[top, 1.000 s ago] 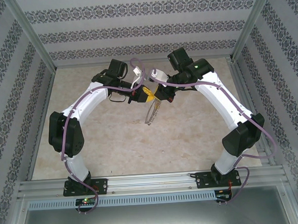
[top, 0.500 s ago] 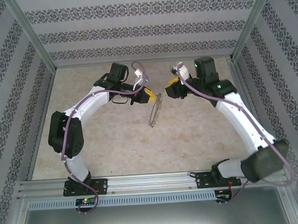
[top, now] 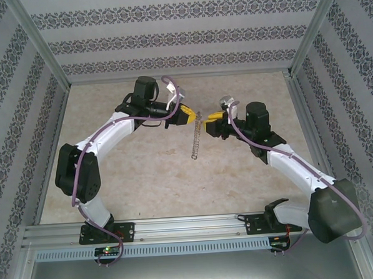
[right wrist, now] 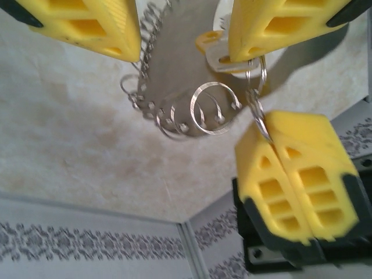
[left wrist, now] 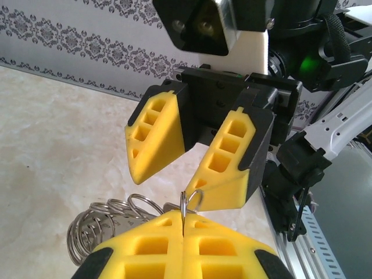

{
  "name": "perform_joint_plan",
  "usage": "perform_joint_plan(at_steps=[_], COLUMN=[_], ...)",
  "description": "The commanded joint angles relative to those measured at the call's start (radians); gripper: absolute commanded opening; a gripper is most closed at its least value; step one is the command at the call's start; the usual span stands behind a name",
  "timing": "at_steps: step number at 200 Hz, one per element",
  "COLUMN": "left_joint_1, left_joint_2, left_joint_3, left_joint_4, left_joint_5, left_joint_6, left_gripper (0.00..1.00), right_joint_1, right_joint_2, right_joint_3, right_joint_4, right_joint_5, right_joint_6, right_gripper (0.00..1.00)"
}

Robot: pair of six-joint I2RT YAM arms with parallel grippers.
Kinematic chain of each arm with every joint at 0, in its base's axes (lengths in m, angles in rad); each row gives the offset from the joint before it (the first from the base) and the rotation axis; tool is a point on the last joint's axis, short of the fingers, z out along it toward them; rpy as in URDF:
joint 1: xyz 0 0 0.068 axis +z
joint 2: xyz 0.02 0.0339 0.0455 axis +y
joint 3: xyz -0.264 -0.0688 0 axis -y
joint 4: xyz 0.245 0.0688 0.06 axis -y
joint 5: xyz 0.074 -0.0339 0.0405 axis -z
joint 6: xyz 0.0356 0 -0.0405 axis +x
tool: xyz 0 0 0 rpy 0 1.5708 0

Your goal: Put the keys on the keyring

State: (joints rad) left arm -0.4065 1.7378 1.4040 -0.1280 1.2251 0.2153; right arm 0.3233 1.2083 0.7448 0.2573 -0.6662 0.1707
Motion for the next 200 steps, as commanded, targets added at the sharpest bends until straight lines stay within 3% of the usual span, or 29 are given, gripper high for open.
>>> perform_joint_plan(at_steps=[1, 44, 110, 200], left_joint_1=[-0.012, -0.013, -0.013, -0.013], left_joint_2=[-0.035, -0.034, -0.047, -0.054], left_joint_3=[0.004, 0.004, -0.002, -0.013], left_joint_4=[0.056, 0.07, 0.075, 0.096], left_joint_5=[0.011, 0.001, -0.001, -0.012], left_joint_6=[-0.025, -0.037, -0.036, -0.048], left_gripper=[0.0, 0.0, 0.0, 0.0], right_joint_1=[0.001, -0.001, -0.027, 0.02], right_joint_2=[0.018, 0.014, -0.036, 0.047], right_joint_3=[0.022, 0.046, 0.021, 0.07], right_joint_4=[0.112, 0.067, 0.073, 0.103], right_joint_5=[-0.09, -0.173, -0.176, -0.199], right_joint_6=[0.027, 0.008, 0.027, 0.046], right_gripper=[0.43, 0.38, 0.36, 0.34])
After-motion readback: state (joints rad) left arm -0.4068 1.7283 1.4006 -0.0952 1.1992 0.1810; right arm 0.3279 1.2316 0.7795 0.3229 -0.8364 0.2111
